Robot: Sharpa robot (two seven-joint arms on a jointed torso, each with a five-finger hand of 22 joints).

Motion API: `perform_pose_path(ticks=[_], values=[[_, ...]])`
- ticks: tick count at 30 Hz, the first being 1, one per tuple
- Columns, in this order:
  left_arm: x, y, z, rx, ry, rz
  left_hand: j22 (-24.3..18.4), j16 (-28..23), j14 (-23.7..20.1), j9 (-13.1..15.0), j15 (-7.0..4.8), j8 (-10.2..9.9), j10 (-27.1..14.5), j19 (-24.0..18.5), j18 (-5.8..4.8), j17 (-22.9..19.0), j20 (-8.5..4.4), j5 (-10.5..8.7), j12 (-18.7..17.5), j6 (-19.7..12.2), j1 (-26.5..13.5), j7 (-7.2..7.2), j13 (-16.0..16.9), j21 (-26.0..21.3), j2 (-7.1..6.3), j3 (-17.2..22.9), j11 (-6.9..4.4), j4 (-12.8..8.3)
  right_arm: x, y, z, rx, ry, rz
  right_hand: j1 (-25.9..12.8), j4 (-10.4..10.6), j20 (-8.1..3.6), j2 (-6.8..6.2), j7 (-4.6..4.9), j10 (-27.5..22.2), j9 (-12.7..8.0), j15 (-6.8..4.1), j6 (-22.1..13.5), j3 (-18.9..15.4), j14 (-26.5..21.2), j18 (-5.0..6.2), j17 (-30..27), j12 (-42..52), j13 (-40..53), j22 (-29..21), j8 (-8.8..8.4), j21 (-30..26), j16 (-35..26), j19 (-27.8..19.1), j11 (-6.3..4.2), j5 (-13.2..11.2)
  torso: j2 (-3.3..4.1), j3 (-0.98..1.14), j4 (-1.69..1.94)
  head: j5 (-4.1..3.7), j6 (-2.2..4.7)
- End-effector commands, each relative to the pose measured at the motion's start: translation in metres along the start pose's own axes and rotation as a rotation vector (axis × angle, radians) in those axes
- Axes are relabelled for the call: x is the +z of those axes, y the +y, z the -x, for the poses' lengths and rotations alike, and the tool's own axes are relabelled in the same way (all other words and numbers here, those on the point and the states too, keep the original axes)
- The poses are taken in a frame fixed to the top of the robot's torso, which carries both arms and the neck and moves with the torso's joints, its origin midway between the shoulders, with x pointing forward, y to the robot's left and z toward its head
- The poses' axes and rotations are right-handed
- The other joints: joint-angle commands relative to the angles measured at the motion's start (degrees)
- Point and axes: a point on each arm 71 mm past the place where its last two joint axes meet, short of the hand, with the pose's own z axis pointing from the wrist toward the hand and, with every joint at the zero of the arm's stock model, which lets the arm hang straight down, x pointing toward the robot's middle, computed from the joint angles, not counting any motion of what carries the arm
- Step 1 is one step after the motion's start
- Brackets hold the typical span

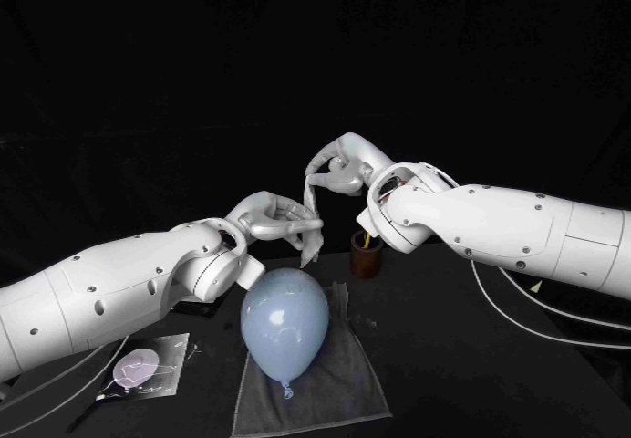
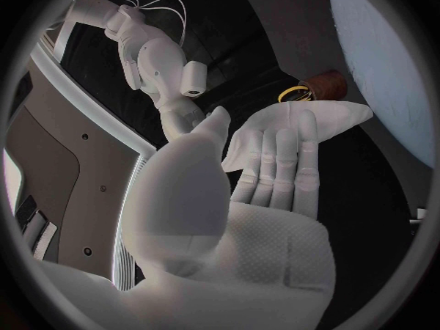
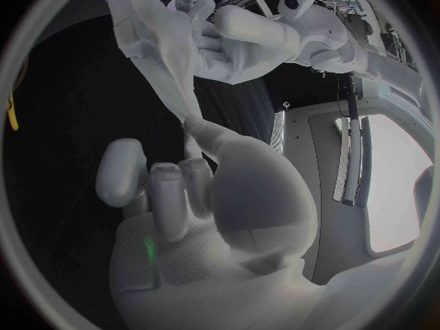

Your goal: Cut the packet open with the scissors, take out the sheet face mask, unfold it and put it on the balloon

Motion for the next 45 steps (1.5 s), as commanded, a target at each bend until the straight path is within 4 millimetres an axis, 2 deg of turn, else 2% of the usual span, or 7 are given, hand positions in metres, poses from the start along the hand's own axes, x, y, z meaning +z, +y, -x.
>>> perform_pose_path(ticks=[1,16,25,28,32,37,45], values=[[0.001,-0.002,0.001,0.015,-0.025,-0.018,-0.1,0.3,0.3,0.0,-0.08,-0.1,0.0,0.7,0.7,-0.1,-0.13,0.17,0.3,-0.1,1.4,0.16,0.0,-0.2,0.74,0.1,-0.27,-0.1,0.0,0.001,0.001,0.002,-0.007,0.0,0.3,-0.1,-0.01,0.26,-0.13,2.3,0.3,-0.25,0.4,0.4,4.3,-0.04,11.4,0.2,7.9,0.0,0.09,0.3,0.1,0.5,-0.25,0.3,0.0,0.01,0.02,0.04,-0.02],[0.002,0.004,0.011,0.016,-0.123,0.04,-1.3,0.3,3.3,3.6,-1.91,6.7,3.0,3.7,0.61,-1.0,-1.73,0.14,7.2,2.9,1.1,-1.89,2.9,-1.2,-0.02,-7.9,-2.23,5.8,-0.003,0.001,0.001,0.003,-0.007,0.001,0.3,-0.1,-0.02,0.24,-0.14,2.3,0.3,-0.26,0.3,0.5,4.2,-0.04,11.3,0.3,8.0,0.0,0.15,0.3,0.1,0.5,-0.26,0.3,-0.01,0.0,0.03,0.0,0.04],[0.002,0.004,0.012,0.018,-0.153,0.049,-2.2,0.1,2.9,5.8,-1.47,10.4,-0.1,4.4,0.59,-1.2,-1.5,0.2,9.6,-1.3,6.8,-1.27,4.2,-2.5,3.68,-12.3,-1.76,7.8,-0.002,0.002,0.0,0.002,-0.004,0.0,0.3,-0.1,-0.02,0.24,-0.14,2.3,0.3,-0.26,0.3,0.5,4.2,-0.04,11.3,0.3,8.0,0.0,0.15,0.3,0.1,0.5,-0.26,0.3,0.0,-0.03,0.07,0.07,0.07],[0.002,0.003,0.012,0.017,-0.157,0.043,-2.3,-0.2,2.7,4.9,-1.76,9.7,-0.9,4.4,0.67,-1.4,-1.68,0.27,8.3,-2.1,12.0,-1.57,3.3,-2.6,7.49,-8.8,-1.99,7.0,-0.002,0.001,0.0,0.001,-0.004,-0.002,0.3,-0.1,-0.02,0.24,-0.14,2.3,0.3,-0.26,0.3,0.5,4.2,-0.04,11.3,0.3,8.0,0.0,0.15,0.3,0.1,0.5,-0.26,0.3,0.01,-0.04,0.03,0.17,0.05],[0.002,0.002,0.012,0.01,-0.16,0.03,-1.1,-1.5,2.0,1.6,-2.48,6.7,1.2,3.4,0.48,-2.1,-2.8,0.24,4.2,-0.3,19.1,-1.75,0.4,-1.0,9.94,-0.7,-2.5,5.8,-0.002,0.001,0.0,0.0,-0.004,-0.005,0.2,-0.2,-0.03,0.2,-0.14,2.3,0.4,-0.27,0.3,0.6,4.3,-0.05,11.4,0.3,8.0,0.1,0.22,0.4,0.1,0.5,-0.27,0.3,0.01,-0.03,0.05,0.17,0.04],[0.002,0.001,0.012,0.0,-0.161,0.002,5.6,-3.7,3.7,-3.8,-2.87,2.3,5.8,-1.8,0.02,-3.6,-3.64,0.13,-0.1,7.0,17.4,-2.13,-2.7,7.6,6.64,14.8,-3.01,3.3,-0.001,0.0,0.001,-0.001,-0.005,-0.007,0.2,-0.2,-0.03,0.2,-0.14,2.3,0.4,-0.27,0.3,0.6,4.3,-0.05,11.4,0.3,8.0,0.1,0.22,0.4,0.1,0.5,-0.27,0.3,0.0,-0.01,0.05,0.16,0.04],[0.001,-0.001,0.013,-0.021,-0.16,-0.035,8.8,-3.5,5.3,-5.1,-3.31,1.3,8.4,-3.5,0.59,-3.4,-3.35,0.11,0.0,10.5,8.6,-2.92,-2.5,11.9,4.36,24.5,-3.69,-2.3,0.0,-0.002,0.003,-0.004,-0.009,-0.013,0.2,-0.2,-0.03,0.2,-0.14,2.3,0.4,-0.27,0.3,0.6,4.3,-0.05,11.4,0.3,8.0,0.1,0.22,0.4,0.1,0.5,-0.27,0.3,0.02,0.0,-0.02,0.18,0.03]])
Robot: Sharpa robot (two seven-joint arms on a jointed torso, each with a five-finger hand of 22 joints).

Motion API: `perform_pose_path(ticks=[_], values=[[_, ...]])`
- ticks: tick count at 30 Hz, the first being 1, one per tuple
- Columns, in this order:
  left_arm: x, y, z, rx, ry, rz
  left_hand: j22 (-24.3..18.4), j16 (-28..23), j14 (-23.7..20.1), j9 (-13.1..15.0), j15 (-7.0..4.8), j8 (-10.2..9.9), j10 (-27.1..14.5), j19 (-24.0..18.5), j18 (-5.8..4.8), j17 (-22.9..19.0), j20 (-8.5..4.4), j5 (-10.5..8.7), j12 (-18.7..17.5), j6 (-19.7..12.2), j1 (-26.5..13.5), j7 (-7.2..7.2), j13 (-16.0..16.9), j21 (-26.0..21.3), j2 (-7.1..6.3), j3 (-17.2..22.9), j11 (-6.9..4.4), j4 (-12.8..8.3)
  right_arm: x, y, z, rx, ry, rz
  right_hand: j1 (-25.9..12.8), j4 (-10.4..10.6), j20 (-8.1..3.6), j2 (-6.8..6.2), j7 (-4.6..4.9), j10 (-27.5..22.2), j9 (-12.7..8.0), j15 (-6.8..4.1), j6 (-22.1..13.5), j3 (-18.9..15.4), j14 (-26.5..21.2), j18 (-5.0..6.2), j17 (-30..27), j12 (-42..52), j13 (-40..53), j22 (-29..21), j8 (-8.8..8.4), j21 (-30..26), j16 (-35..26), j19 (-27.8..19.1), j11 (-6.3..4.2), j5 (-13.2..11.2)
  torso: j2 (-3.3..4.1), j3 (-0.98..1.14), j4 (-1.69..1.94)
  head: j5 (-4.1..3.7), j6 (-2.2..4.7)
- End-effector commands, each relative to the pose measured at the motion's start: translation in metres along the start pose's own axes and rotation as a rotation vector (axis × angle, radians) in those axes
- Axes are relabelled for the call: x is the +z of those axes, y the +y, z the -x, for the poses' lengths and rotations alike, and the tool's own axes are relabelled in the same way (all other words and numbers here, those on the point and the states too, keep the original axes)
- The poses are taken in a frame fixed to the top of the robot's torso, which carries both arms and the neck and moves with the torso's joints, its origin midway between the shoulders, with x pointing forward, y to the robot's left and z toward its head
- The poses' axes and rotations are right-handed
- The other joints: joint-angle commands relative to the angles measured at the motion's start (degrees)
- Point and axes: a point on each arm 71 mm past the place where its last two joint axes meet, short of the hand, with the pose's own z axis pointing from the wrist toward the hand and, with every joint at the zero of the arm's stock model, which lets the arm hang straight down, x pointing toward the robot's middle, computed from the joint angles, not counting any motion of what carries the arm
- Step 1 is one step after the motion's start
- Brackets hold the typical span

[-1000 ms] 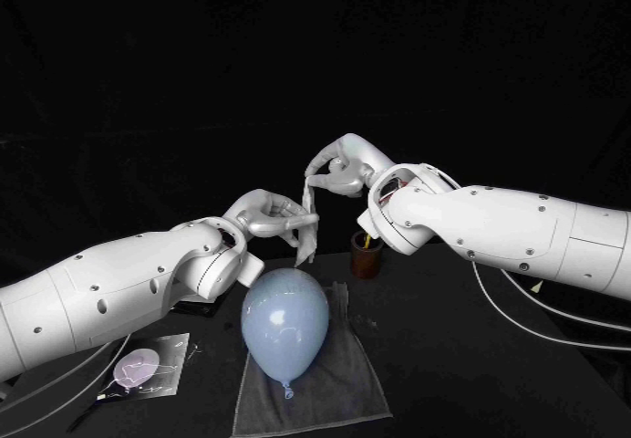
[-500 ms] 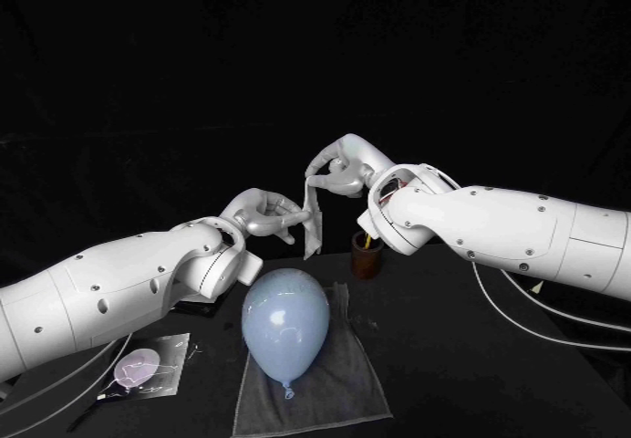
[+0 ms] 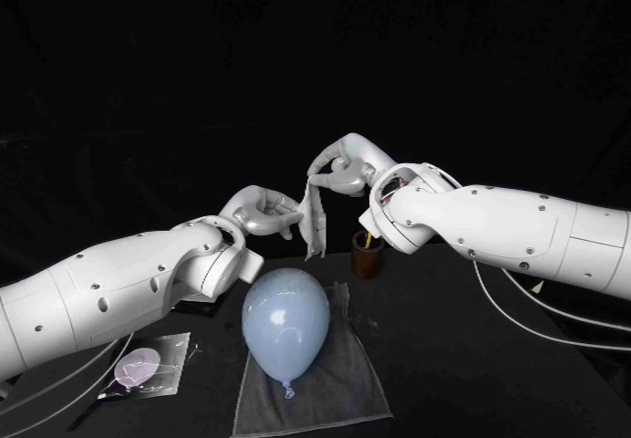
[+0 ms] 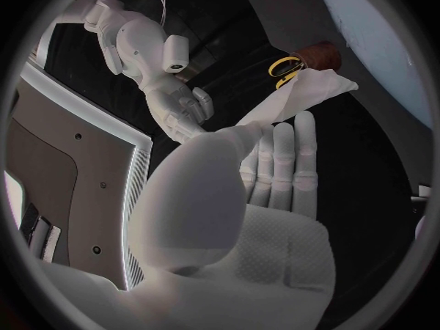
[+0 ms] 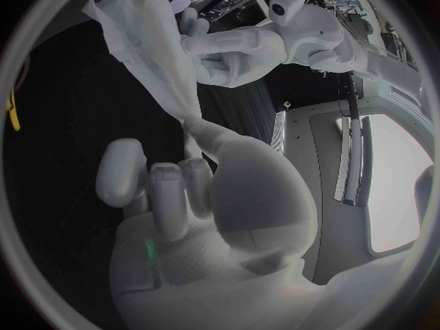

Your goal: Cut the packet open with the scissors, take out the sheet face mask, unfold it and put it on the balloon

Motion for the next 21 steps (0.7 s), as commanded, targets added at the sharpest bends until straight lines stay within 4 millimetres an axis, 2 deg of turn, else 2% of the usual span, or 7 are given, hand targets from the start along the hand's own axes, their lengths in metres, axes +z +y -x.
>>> perform_pose_path(ticks=[1,10,14,16,20,21], values=[[-0.0004,-0.0048,-0.0001,-0.027,-0.006,-0.058,0.4,0.3,0.9,0.2,-0.15,0.4,1.5,-0.2,1.21,0.3,-0.01,0.22,0.2,1.4,-2.6,-0.21,0.3,0.8,-0.2,1.2,-0.28,-1.6,0.001,-0.0009,0.0015,-0.005,-0.009,-0.005,0.1,-0.1,-0.03,0.11,0.08,2.3,0.3,-0.37,0.5,0.2,4.4,-0.03,11.4,0.3,8.0,0.1,0.19,0.4,0.1,0.5,-0.27,0.2,0.02,0.0,-0.04,0.02,0.0],[-0.0012,-0.0037,0.002,-0.058,-0.008,-0.061,0.2,1.4,2.7,1.3,-0.91,2.0,4.9,1.0,1.26,1.0,-0.26,0.19,0.6,3.2,-7.4,-1.38,0.6,0.9,-1.03,0.3,-1.34,-3.1,0.0011,-0.0031,0.002,-0.007,-0.006,-0.008,0.1,-0.1,-0.03,0.11,0.08,2.3,0.3,-0.37,0.5,0.2,4.4,-0.03,11.4,0.3,8.0,0.1,0.19,0.4,0.1,0.5,-0.27,0.2,0.01,0.03,-0.01,0.17,-0.07],[-0.0014,-0.003,0.0019,-0.07,0.002,-0.056,-0.3,1.9,3.1,1.9,-1.31,2.6,5.8,1.7,1.28,1.4,-0.41,0.18,0.4,3.0,-8.5,-1.84,0.5,0.3,-0.89,-0.5,-1.74,-3.5,-0.0003,-0.0028,0.0014,-0.003,0.002,-0.003,0.1,-0.1,-0.04,0.04,0.07,2.3,0.4,-0.37,0.5,0.4,4.4,-0.03,11.3,0.3,8.0,0.1,0.27,0.4,0.1,0.5,-0.27,0.2,0.02,0.0,0.0,0.34,-0.13],[-0.0014,-0.0026,0.0015,-0.076,0.009,-0.051,-0.7,2.4,3.5,2.6,-1.6,3.6,7.2,2.1,1.25,1.8,-0.41,0.17,1.1,4.0,-9.7,-2.76,0.9,-0.2,-1.99,-1.7,-2.27,-3.5,-0.0007,-0.0025,0.001,-0.001,0.005,-0.002,0.1,-0.1,-0.04,0.04,0.07,2.3,0.4,-0.37,0.5,0.4,4.4,-0.03,11.3,0.3,8.0,0.1,0.27,0.4,0.1,0.5,-0.27,0.2,0.01,0.01,0.0,0.37,-0.16],[-0.0015,-0.0019,0.0008,-0.087,0.024,-0.043,-1.2,2.6,3.7,3.0,-1.98,3.9,7.5,2.5,1.26,2.1,-0.49,0.19,1.2,4.0,-10.3,-3.18,1.1,-0.8,-2.05,-1.9,-2.62,-3.5,-0.001,-0.0032,0.0013,0.006,0.005,-0.001,0.0,-0.1,-0.04,-0.02,0.08,2.2,0.4,-0.37,0.5,0.4,4.3,0.01,11.2,0.1,7.8,-0.1,0.3,0.2,0.1,0.4,-0.26,0.2,0.0,-0.01,-0.06,0.42,-0.2],[-0.0016,-0.0017,0.0007,-0.09,0.027,-0.041,-1.5,2.8,3.8,3.4,-2.08,4.5,8.3,2.7,1.22,2.3,-0.45,0.14,1.9,4.7,-11.2,-3.93,1.5,-1.2,-2.63,-2.6,-2.83,-3.1,-0.0008,-0.0038,0.0018,0.009,0.003,-0.002,-0.2,-0.1,-0.03,-0.12,0.11,2.1,0.4,-0.37,0.4,0.5,4.2,0.11,11.0,-0.2,7.6,-0.4,0.34,-0.2,0.0,0.2,-0.25,0.2,-0.01,0.01,-0.04,0.42,-0.21]])
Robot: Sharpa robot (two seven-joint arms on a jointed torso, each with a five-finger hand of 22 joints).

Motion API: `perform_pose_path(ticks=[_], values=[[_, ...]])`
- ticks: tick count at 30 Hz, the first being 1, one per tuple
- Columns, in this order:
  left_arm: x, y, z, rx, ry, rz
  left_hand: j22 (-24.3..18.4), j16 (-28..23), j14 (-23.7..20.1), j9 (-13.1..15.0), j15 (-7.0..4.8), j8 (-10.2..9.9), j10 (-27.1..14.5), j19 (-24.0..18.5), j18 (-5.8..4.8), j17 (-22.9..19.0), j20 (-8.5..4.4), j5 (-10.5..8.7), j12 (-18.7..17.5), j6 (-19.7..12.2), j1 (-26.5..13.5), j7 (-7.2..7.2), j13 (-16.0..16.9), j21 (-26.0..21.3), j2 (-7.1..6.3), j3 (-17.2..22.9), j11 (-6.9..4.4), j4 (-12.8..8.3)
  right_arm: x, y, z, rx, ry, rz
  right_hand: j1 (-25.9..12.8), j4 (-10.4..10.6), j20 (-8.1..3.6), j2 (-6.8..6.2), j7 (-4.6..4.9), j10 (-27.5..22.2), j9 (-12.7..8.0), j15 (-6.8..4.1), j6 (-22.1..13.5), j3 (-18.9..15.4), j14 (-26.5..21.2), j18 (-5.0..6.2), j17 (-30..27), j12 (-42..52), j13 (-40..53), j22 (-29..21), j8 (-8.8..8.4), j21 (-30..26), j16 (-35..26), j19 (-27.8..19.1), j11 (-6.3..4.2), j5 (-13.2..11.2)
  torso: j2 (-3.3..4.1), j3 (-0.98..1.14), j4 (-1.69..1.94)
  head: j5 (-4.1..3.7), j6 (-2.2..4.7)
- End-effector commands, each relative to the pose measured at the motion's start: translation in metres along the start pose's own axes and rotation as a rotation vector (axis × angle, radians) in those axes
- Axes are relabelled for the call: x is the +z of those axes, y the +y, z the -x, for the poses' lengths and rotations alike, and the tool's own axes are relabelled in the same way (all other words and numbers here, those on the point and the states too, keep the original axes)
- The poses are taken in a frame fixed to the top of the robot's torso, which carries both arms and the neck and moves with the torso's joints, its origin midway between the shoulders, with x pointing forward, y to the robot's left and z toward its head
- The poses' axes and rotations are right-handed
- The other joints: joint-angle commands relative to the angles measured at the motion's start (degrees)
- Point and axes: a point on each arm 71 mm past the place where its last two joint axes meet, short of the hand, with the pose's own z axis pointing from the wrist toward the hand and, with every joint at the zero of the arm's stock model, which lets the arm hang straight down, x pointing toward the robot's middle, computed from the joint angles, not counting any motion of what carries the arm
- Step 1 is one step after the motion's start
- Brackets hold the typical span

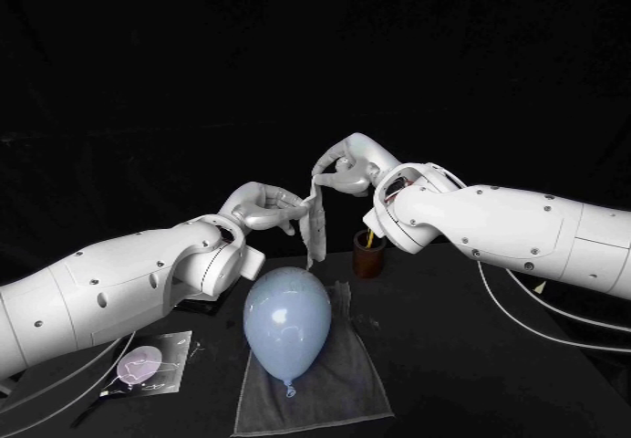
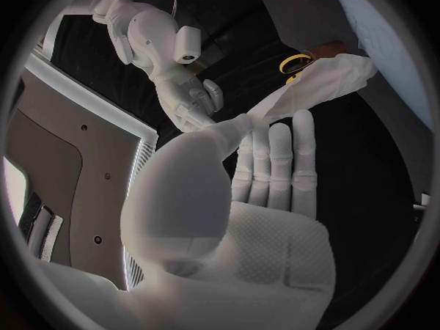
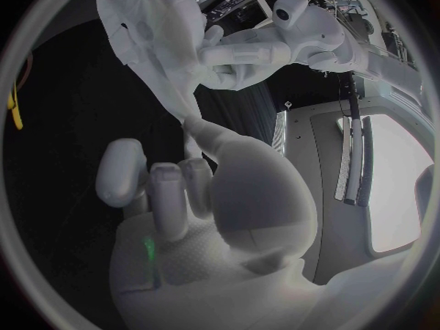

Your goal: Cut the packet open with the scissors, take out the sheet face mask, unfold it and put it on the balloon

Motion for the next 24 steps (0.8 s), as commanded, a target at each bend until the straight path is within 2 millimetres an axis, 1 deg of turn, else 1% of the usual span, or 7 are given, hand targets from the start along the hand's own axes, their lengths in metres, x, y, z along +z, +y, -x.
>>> perform_pose_path(ticks=[1,2,4,7,9,17,24], values=[[-0.0002,-0.0008,-0.0023,-0.035,0.033,-0.005,-0.6,0.5,0.3,3.7,-0.21,3.8,1.4,0.6,0.56,0.3,0.08,0.2,1.3,1.3,-1.7,-1.39,0.7,-0.9,-0.73,-1.4,-0.34,0.6,0.0005,-0.0012,0.0013,0.01,0.0,0.004,-0.3,0.1,-0.03,-0.17,-0.11,2.0,0.4,-0.37,0.3,0.3,4.1,0.22,10.7,-0.3,7.4,-0.6,0.22,-0.5,-0.1,0.0,-0.23,0.3,-0.03,0.0,-0.02,0.05,-0.07],[-0.0003,-0.0005,-0.0023,-0.04,0.036,-0.002,-1.0,0.7,0.2,4.2,-0.48,4.2,1.4,0.9,0.58,0.5,0.08,0.19,1.8,1.5,-2.2,-1.83,1.2,-1.4,-0.85,-1.7,-0.59,1.0,0.0008,-0.0019,0.0019,0.014,-0.002,0.004,-0.3,0.1,-0.03,-0.2,-0.1,2.0,0.4,-0.37,0.2,0.4,4.1,0.23,10.6,-0.4,7.4,-0.7,0.23,-0.6,-0.1,-0.1,-0.22,0.3,-0.03,0.0,-0.02,0.05,-0.07],[-0.0005,-0.0001,-0.0022,-0.05,0.04,0.003,-1.3,0.7,0.2,4.4,-0.57,4.4,1.2,1.1,0.58,0.7,0.08,0.19,2.0,1.5,-2.5,-1.97,1.4,-1.8,-0.8,-1.8,-0.66,1.3,0.0013,-0.0033,0.0027,0.02,-0.004,0.004,-0.5,0.1,-0.01,-0.33,-0.07,1.8,0.5,-0.35,0.0,0.4,3.9,0.32,10.4,-0.7,7.1,-1.0,0.27,-1.0,-0.3,-0.3,-0.19,0.3,0.0,0.0,0.01,0.1,-0.14],[-0.0009,0.0007,-0.0025,-0.066,0.053,0.012,-2.1,1.4,0.1,6.2,-0.76,6.1,1.4,1.9,0.56,1.4,0.09,0.15,3.8,2.8,-3.9,-2.95,2.9,-3.0,-1.45,-3.7,-0.81,2.6,0.0024,-0.0057,0.0033,0.025,-0.006,0.001,-0.6,0.2,0.01,-0.44,-0.04,1.6,0.5,-0.31,-0.2,0.5,3.8,0.43,10.1,-1.1,6.7,-1.3,0.32,-1.4,-0.4,-0.7,-0.16,0.3,0.0,0.02,0.02,0.16,-0.14],[-0.0013,0.0014,-0.0035,-0.088,0.071,0.022,-2.5,1.5,-0.2,7.0,-0.78,6.6,1.1,2.2,0.51,1.7,0.11,0.18,4.5,2.7,-4.1,-3.32,3.5,-3.6,-1.55,-4.5,-0.86,3.2,0.0027,-0.0067,0.0027,0.027,-0.003,0.001,-0.6,0.2,0.01,-0.44,-0.05,1.6,0.5,-0.31,-0.2,0.6,3.7,0.41,10.0,-1.1,6.8,-1.3,0.34,-1.4,-0.5,-0.6,-0.16,0.3,0.0,0.03,-0.02,0.13,-0.19],[-0.0036,0.0015,-0.0094,-0.152,0.138,0.036,-3.2,1.6,-1.1,8.1,-0.61,6.9,-0.1,2.2,0.43,2.1,0.28,0.18,4.8,1.8,-3.6,-3.17,4.2,-4.6,-1.03,-5.0,-0.7,4.2,0.0025,-0.0071,0.0011,0.027,0.007,0.012,-0.7,0.1,0.03,-0.56,-0.02,1.5,0.6,-0.29,-0.3,0.7,3.6,0.52,9.8,-1.5,6.5,-1.6,0.44,-1.8,-0.6,-0.9,-0.14,0.3,0.0,-0.02,-0.01,-0.07,-0.28],[-0.0055,0.0019,-0.0108,-0.18,0.158,0.045,-3.3,1.5,-1.3,8.4,-0.56,7.0,-0.2,2.1,0.41,2.2,0.34,0.17,4.9,1.7,-3.5,-3.15,4.4,-4.8,-1.05,-5.1,-0.66,4.4,0.0012,-0.0088,-0.0021,0.029,0.02,0.014,-0.7,0.1,0.04,-0.56,-0.01,1.5,0.6,-0.28,-0.4,0.7,3.6,0.54,9.8,-1.4,6.5,-1.7,0.49,-1.9,-0.6,-1.0,-0.13,0.3,-0.01,0.03,0.02,-0.09,-0.32]])
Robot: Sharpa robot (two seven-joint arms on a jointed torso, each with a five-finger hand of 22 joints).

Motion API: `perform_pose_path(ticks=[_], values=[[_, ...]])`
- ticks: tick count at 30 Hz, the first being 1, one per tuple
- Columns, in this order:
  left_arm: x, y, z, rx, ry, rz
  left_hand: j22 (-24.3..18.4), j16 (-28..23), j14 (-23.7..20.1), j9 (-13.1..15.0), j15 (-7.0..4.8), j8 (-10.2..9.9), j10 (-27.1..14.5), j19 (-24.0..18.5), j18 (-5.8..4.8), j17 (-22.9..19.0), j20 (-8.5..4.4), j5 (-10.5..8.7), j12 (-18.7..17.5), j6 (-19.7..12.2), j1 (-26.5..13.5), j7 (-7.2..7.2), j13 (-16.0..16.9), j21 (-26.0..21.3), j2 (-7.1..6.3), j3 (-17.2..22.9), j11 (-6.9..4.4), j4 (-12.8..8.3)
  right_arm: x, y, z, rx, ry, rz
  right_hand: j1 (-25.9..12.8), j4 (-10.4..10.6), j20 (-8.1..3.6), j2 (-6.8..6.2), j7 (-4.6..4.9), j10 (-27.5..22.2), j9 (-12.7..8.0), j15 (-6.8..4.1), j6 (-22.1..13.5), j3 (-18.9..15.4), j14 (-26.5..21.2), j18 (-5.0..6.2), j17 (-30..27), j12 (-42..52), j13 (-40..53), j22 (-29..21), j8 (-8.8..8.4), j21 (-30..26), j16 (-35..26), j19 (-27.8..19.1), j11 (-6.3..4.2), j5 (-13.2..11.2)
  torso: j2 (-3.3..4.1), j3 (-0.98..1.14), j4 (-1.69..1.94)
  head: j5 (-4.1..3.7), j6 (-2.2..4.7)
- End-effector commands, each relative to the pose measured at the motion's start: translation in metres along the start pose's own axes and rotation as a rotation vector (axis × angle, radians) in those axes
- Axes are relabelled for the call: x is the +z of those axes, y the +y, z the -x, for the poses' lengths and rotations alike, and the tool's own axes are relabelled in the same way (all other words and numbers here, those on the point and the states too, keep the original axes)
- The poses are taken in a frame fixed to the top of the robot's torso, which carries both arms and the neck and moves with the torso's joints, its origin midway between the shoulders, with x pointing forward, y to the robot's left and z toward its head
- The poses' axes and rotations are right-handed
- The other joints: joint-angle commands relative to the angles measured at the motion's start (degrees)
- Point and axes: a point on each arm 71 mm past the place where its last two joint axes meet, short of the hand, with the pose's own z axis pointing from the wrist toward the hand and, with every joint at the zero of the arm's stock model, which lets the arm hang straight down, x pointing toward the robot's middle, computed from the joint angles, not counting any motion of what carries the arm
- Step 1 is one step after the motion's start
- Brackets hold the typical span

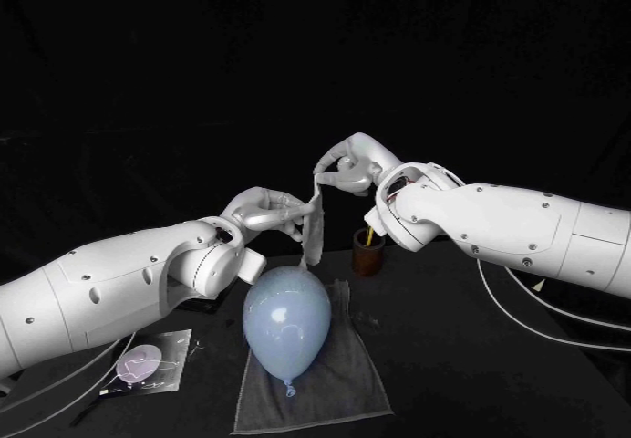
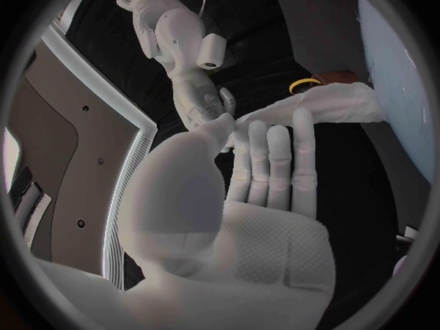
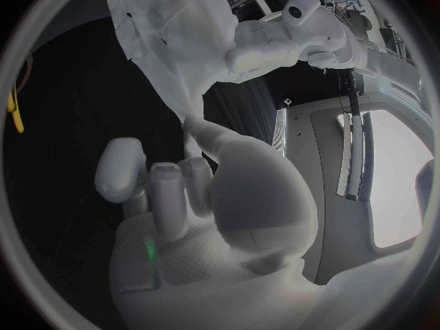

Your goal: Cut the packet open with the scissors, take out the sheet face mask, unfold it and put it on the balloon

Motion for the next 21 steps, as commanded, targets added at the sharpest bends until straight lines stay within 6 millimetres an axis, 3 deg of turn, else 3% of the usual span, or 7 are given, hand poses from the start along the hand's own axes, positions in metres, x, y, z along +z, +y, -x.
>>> perform_pose_path(ticks=[1,5,9,12,13,15,21], values=[[-0.001,0.0,-0.004,-0.054,0.051,0.004,-0.1,0.2,-0.5,2.1,-0.05,0.4,-0.4,0.1,0.54,0.1,0.15,0.2,0.4,-0.3,0.5,-0.09,0.1,-0.2,0.35,-0.1,0.05,0.4,-0.001,0.0,-0.003,0.005,0.019,0.016,-0.4,0.1,-0.16,-0.25,-0.2,1.5,0.6,-0.37,-0.2,0.3,3.7,0.84,9.8,-0.1,6.5,0.0,0.23,-0.4,-0.1,-0.4,-0.13,0.2,-0.01,0.04,0.03,0.02,-0.02],[-0.002,0.0,-0.004,-0.067,0.055,0.009,-0.2,0.2,-0.5,2.2,-0.03,0.5,-0.4,0.1,0.54,0.1,0.18,0.21,0.5,-0.4,0.6,-0.11,0.2,-0.3,0.41,-0.1,0.06,0.4,-0.002,-0.001,-0.006,0.013,0.027,0.018,-0.6,0.1,-0.13,-0.37,-0.16,1.1,0.7,-0.32,-0.4,0.4,3.4,1.01,9.3,-0.8,6.0,-0.5,0.35,-1.1,-0.3,-0.9,-0.09,0.2,0.01,0.04,0.04,-0.01,-0.12],[-0.003,0.0,-0.004,-0.081,0.056,0.014,-0.3,0.2,-0.7,2.5,0.0,0.5,-0.6,0.1,0.55,0.2,0.22,0.21,0.5,-0.6,0.9,-0.06,0.4,-0.5,0.71,-0.1,0.08,0.6,-0.002,-0.003,-0.008,0.037,0.035,0.016,-1.5,0.4,0.26,-1.41,0.67,-2.3,0.7,0.27,-3.2,-0.5,0.7,2.27,4.4,-7.0,1.0,-5.0,-0.19,-6.9,-3.4,-5.0,0.65,0.1,0.0,0.01,0.03,0.0,-0.16],[-0.003,0.0,-0.003,-0.09,0.053,0.015,-0.4,0.2,-0.9,2.6,0.03,0.5,-0.7,0.1,0.54,0.3,0.26,0.21,0.6,-0.7,1.1,-0.04,0.4,-0.7,0.89,-0.1,0.12,0.8,-0.003,-0.006,-0.008,0.057,0.041,0.012,-3.8,2.1,1.46,-3.18,2.74,-8.0,-0.7,1.85,-7.4,-2.6,-4.0,3.73,-2.4,-15.5,-5.6,-11.4,-2.59,-15.6,-8.0,-11.3,2.47,0.2,-0.02,-0.01,0.03,0.03,-0.23],[-0.003,0.0,-0.003,-0.093,0.051,0.015,-0.4,0.2,-0.9,2.7,0.05,0.5,-0.7,0.1,0.53,0.3,0.27,0.21,0.6,-0.8,1.1,-0.03,0.5,-0.7,0.95,-0.1,0.13,0.8,-0.003,-0.007,-0.008,0.065,0.043,0.01,-4.4,2.9,2.32,-4.05,4.16,-10.9,-1.8,2.89,-10.5,-3.5,-6.4,4.29,-5.2,-19.2,-8.5,-14.5,-4.68,-20.0,-10.2,-14.3,3.69,0.2,-0.02,-0.02,0.02,0.03,-0.21],[-0.004,0.0,-0.002,-0.101,0.046,0.014,-0.4,0.2,-1.0,2.7,0.06,0.5,-0.8,0.0,0.53,0.3,0.29,0.2,0.6,-0.8,1.2,-0.01,0.5,-0.8,1.0,-0.1,0.14,0.9,-0.004,-0.01,-0.008,0.076,0.044,0.007,-4.5,3.6,3.27,-4.87,5.3,-14.5,-3.0,3.95,-13.5,-4.5,-9.5,4.65,-8.9,-23.9,-12.5,-16.5,-7.03,-22.9,-12.8,-16.2,4.73,0.3,-0.02,-0.02,0.03,-0.02,-0.25],[-0.004,0.0,-0.001,-0.126,0.024,0.012,-0.5,0.2,-1.1,2.9,0.09,0.5,-0.9,0.0,0.52,0.3,0.33,0.2,0.6,-0.9,1.2,0.08,0.6,-0.9,1.11,-0.1,0.15,1.0,-0.01,-0.021,-0.002,0.102,0.031,-0.016,-3.5,4.8,4.52,-5.12,6.15,-18.6,-4.1,4.8,-15.8,-6.0,-12.8,5.03,-12.7,-28.2,-16.9,-17.9,-9.36,-25.1,-15.2,-16.8,5.6,0.3,-0.04,-0.04,0.07,0.07,-0.25]])
